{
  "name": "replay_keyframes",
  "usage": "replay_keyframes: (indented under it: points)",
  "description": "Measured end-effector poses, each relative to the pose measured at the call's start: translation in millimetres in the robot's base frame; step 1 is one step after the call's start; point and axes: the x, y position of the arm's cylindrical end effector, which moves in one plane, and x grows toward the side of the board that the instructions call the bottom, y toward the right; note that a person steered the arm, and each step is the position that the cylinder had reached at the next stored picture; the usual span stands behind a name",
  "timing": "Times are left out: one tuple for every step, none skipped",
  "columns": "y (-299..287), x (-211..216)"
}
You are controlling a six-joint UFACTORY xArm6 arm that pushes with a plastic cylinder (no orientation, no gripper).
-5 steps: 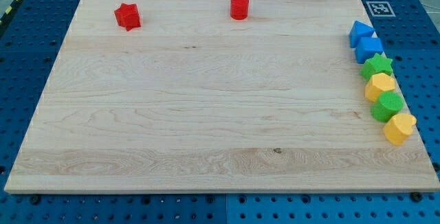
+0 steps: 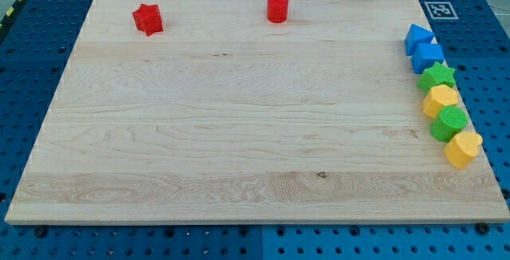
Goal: Move the red circle to the top side of the blue triangle
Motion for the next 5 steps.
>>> replay_keyframes:
  points:
    - [-2.0, 0.4]
    - [-4.0, -0.1]
    - [-6.0, 0.0]
    - [-8.0, -0.1]
    - [-10.5, 0.9]
